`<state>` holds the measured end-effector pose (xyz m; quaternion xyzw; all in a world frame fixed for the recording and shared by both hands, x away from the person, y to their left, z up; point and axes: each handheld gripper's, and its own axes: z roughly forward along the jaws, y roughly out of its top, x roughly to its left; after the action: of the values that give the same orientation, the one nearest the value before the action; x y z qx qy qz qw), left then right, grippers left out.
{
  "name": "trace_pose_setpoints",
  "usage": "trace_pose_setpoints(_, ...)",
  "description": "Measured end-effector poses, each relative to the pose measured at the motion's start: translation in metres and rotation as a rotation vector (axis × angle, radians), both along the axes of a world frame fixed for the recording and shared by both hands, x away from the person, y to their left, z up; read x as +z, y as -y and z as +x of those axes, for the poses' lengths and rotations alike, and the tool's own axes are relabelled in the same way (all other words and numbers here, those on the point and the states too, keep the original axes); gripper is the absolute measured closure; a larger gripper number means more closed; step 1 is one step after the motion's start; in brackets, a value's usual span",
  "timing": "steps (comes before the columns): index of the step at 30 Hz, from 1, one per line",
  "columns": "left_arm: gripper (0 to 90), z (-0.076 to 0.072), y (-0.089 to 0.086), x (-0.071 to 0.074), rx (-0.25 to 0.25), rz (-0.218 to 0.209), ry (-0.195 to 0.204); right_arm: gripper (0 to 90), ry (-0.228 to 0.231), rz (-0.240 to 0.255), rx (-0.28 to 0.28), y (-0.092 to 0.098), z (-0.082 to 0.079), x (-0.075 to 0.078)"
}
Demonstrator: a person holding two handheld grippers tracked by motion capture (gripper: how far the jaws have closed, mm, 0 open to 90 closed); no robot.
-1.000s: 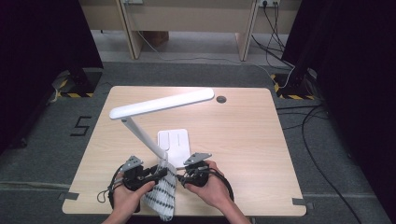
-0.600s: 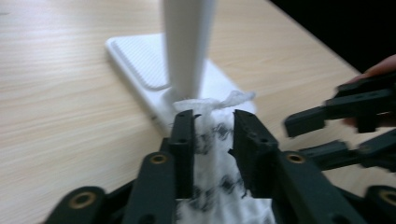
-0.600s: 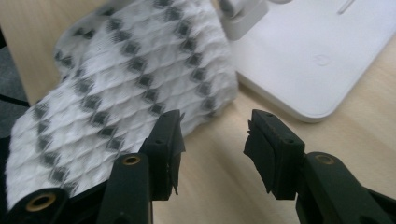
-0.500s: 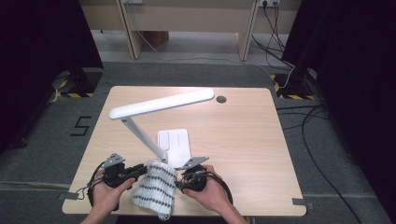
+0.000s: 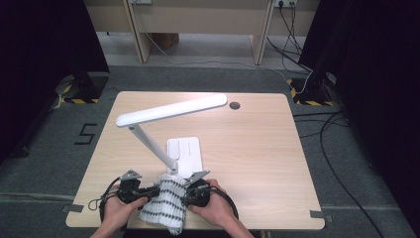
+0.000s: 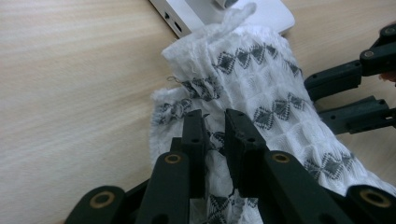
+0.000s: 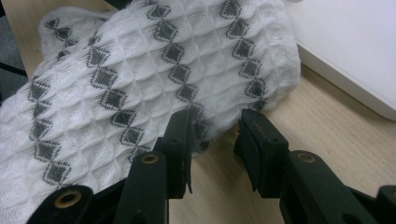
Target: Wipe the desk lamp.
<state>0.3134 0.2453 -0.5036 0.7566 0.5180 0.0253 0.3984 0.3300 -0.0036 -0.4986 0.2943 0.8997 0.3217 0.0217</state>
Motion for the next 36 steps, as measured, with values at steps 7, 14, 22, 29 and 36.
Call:
trace_pose_setpoints(7, 77.3, -0.001, 0.013, -0.005, -0.053, -0.054, -0.033, 64.3, 0.011, 0.005, 0.011, -0.009, 0.002, -0.001)
trace_pose_setpoints(14, 73.5, -0.002, 0.009, -0.003, -0.031, -0.074, -0.026, 60.1, 0.018, 0.004, -0.014, -0.006, 0.005, 0.003)
trace_pose_setpoints(22, 67.7, -0.009, -0.006, 0.013, 0.01, -0.083, 0.027, 50.1, 0.044, 0.104, -0.136, 0.009, 0.006, 0.035)
trace_pose_setpoints(29, 66.5, -0.007, -0.016, 0.012, 0.037, -0.05, 0.016, 41.4, 0.033, 0.133, -0.112, -0.016, -0.006, 0.036)
trace_pose_setpoints(36, 66.7, -0.003, -0.009, -0.002, 0.017, -0.052, -0.019, 33.9, 0.014, 0.07, -0.106, -0.038, -0.009, 0.014)
